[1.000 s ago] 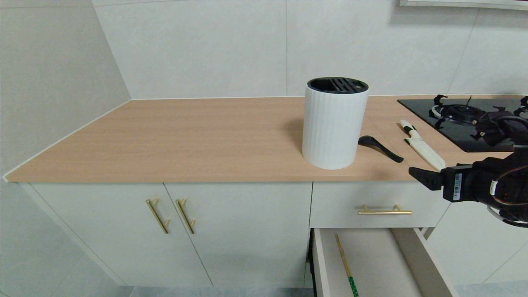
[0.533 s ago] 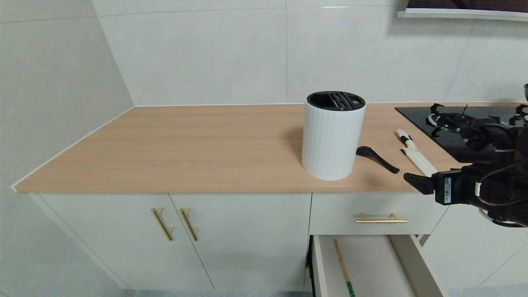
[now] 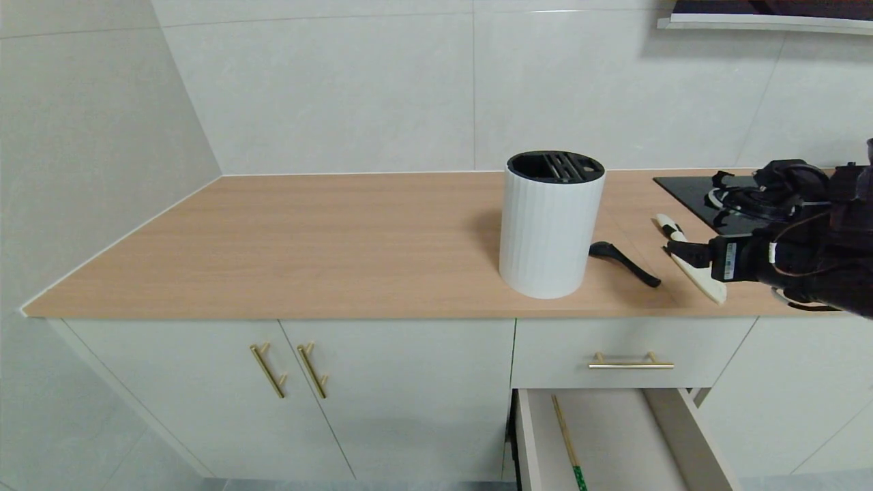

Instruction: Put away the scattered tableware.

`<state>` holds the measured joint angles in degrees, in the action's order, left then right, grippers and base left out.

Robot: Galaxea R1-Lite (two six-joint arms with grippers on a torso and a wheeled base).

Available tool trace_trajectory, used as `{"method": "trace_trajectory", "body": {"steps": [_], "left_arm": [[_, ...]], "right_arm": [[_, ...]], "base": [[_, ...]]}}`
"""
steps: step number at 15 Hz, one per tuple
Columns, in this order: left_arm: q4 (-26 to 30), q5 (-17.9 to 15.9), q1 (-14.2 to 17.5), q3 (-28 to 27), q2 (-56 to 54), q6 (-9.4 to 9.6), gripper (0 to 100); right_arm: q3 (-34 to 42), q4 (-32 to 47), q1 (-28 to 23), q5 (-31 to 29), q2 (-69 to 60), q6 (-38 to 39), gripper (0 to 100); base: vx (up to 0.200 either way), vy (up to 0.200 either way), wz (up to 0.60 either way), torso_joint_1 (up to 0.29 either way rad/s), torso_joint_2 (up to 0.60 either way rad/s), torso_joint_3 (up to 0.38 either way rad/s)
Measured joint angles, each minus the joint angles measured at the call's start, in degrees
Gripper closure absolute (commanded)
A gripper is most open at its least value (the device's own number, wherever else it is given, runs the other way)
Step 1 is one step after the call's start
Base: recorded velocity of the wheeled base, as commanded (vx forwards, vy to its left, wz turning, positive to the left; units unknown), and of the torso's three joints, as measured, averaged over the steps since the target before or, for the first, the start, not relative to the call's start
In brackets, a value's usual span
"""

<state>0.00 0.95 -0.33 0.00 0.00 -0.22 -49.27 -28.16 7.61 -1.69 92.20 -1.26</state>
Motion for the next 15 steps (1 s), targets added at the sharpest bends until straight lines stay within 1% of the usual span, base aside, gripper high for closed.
{"method": "trace_trajectory", "body": {"steps": [2,4,7,11,15], "left_arm": [[0.0,0.0,-0.02,0.0,0.0,-0.02,0],[0.0,0.0,-0.02,0.0,0.0,-0.02,0],[0.0,0.0,0.0,0.0,0.0,-0.02,0],[0.0,0.0,-0.02,0.0,0.0,0.0,0],[0.0,0.0,0.0,0.0,0.0,0.0,0]], "right_arm": [[-2.16,-0.5,-1.55,9.24,2.49,-2.54,0],[-3.28,-3.61,-2.65,12.25,5.9,-3.52,0],[-3.47,-11.61,-4.28,13.1,11.69,-5.34,0],[-4.04,-18.69,-5.0,13.35,19.76,-5.83,0],[-5.19,-20.39,-4.52,13.62,24.87,-5.78,0]], "base": [[0.0,0.0,0.0,0.0,0.0,0.0],[0.0,0.0,0.0,0.0,0.0,0.0],[0.0,0.0,0.0,0.0,0.0,0.0],[0.0,0.0,0.0,0.0,0.0,0.0],[0.0,0.0,0.0,0.0,0.0,0.0]]}}
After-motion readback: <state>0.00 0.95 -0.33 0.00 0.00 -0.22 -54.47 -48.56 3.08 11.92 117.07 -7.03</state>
